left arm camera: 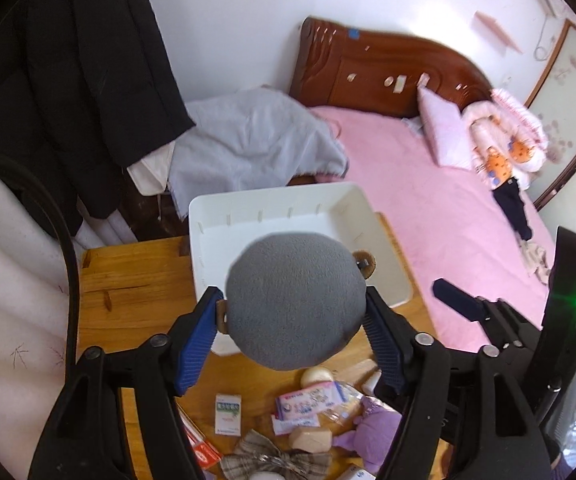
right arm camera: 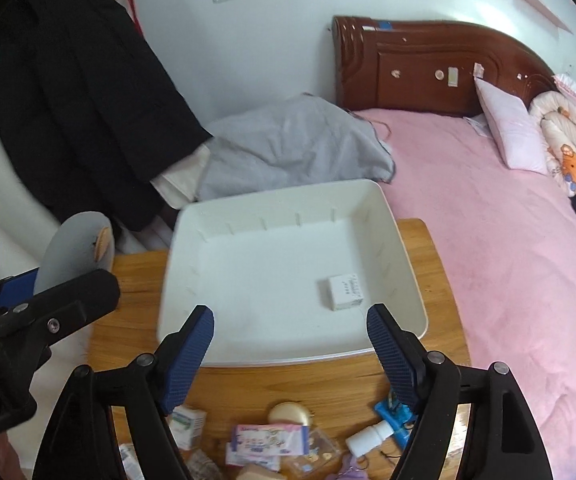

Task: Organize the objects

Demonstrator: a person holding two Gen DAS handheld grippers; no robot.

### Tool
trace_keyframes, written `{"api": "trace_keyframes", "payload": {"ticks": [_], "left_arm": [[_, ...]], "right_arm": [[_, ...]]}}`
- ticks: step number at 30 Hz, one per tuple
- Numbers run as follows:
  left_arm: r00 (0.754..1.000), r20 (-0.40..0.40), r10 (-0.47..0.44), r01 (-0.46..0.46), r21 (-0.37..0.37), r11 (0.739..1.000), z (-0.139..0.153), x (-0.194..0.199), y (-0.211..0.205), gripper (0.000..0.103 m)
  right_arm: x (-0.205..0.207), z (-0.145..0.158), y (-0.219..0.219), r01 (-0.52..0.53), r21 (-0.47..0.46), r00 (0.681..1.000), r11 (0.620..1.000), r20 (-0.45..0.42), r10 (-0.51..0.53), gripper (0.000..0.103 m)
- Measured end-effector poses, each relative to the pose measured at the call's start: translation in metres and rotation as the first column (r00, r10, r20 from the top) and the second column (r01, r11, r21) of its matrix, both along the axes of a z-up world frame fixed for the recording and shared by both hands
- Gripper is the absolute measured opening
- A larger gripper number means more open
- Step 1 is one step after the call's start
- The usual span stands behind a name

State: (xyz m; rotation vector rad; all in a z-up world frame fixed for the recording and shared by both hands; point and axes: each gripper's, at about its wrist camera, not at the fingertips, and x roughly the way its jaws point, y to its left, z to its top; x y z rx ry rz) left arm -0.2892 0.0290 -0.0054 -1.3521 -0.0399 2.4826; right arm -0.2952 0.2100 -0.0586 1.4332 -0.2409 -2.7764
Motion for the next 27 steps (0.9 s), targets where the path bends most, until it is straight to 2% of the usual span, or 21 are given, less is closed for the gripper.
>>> {"api": "trace_keyframes", "payload": {"ticks": [4, 10, 15, 19, 23, 27], "left_arm": [[0.998, -0.056, -0.008, 0.009, 0.027, 1.0, 0.022, 0.034, 0.004, 0.077], [0.991, -0.126, -0.047, 0.05, 0.019, 0.999, 0.044, 0.086, 0.017, 0.077], [0.992, -0.126, -0.028, 0.036, 0.061, 0.997, 0.045, 0.119, 0.022, 0.079], [0.989, -0.146, -0.022, 0.031, 0.058, 0.998, 0.039, 0.143, 0.024, 0.079], [0.989, -0.147, -0.014, 0.019, 0.035, 0.999, 0.025, 0.16, 0.026, 0.08], [0.995, -0.102, 0.014, -0.009, 0.042, 0.999, 0.005, 0.173, 0.02, 0.08]], "right_arm": [[0.033, 0.024, 0.004, -0.037, -0.07, 0.995, 0.997, -0.094, 0.03, 0.08], [0.093, 0.048, 0.022, -0.066, -0.151, 0.972, 0.986, -0.234, 0.029, 0.08], [0.133, 0.053, 0.036, -0.093, -0.118, 0.967, 0.989, -0.249, 0.062, 0.08], [0.157, 0.053, 0.049, -0.12, -0.108, 0.965, 0.987, -0.247, 0.09, 0.08], [0.186, 0.051, 0.058, -0.144, -0.067, 0.956, 0.987, -0.266, 0.122, 0.08], [0.21, 0.039, 0.065, -0.163, -0.024, 0.955, 0.986, -0.255, 0.151, 0.08]]}}
